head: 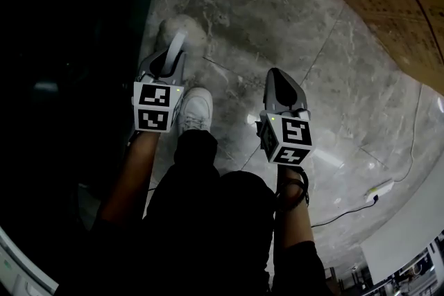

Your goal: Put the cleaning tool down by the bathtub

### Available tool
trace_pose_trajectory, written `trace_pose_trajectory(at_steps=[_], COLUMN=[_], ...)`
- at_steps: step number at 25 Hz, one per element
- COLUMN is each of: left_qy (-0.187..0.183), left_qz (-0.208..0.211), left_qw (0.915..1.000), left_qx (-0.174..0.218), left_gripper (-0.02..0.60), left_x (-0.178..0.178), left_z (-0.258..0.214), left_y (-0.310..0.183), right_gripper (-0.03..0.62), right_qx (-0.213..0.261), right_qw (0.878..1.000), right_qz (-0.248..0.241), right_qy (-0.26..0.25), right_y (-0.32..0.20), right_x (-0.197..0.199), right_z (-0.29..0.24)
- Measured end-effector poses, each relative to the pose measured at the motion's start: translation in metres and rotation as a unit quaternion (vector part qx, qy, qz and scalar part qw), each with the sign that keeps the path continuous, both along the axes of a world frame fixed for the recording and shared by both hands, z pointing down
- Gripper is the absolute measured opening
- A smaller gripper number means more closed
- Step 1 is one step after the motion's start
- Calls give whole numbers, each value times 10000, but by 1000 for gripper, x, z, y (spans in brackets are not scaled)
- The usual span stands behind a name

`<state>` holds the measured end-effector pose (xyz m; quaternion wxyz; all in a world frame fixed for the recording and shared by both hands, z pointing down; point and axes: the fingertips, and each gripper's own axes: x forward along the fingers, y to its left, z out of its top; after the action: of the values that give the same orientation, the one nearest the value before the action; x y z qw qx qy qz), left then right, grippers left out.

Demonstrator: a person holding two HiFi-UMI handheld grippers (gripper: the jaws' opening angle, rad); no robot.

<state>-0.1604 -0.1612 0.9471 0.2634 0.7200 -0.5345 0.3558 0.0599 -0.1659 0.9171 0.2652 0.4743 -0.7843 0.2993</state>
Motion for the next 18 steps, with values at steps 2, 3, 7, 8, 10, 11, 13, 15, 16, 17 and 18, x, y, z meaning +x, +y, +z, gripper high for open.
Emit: trace_pose_trajectory(at_steps=[2, 3, 7, 8, 10, 11, 13, 15, 16, 17, 18], left_qy=[-29, -39, 42, 38, 17, 19, 66, 96, 99, 106, 124], left_qz=[19, 31, -35, -13, 57, 69, 32, 14, 29, 41, 33], left_qw=[10000, 10000, 10000, 10000, 10000, 10000, 9999, 9997, 9996, 9996, 9995], left_qx=[-20, -51, -80, -52, 19, 57, 143, 224, 255, 278, 294], left_gripper=[83, 83, 83, 83, 83, 83, 83, 84, 84, 84, 84], left_x=[-1, -1, -3, -3, -1, 0, 2, 2, 2, 2, 2], left_z=[7, 11, 23, 25, 26, 27, 29, 31, 32, 33, 35], left_y=[2, 3, 6, 4, 0, -2, -4, -5, -6, -7, -8], right_gripper=[15, 15, 15, 15, 15, 15, 15, 15, 15, 15, 15], right_qx=[-58, -87, -100, -97, -98, -88, -54, -25, -18, -13, -4], right_qw=[10000, 10000, 9999, 9999, 9999, 9999, 9999, 9999, 9999, 9999, 9999], right_qz=[-18, -29, -123, -112, -62, -56, -87, -105, -105, -112, -132], right_qy=[-29, -37, -14, -15, -41, -44, -7, 10, -2, -20, -34], right_y=[4, 6, 9, 9, 8, 7, 8, 8, 8, 8, 9], right_x=[-2, -2, -6, -6, -4, -3, -1, 0, 0, 0, -1], right_z=[9, 14, 28, 31, 35, 36, 40, 45, 47, 49, 50])
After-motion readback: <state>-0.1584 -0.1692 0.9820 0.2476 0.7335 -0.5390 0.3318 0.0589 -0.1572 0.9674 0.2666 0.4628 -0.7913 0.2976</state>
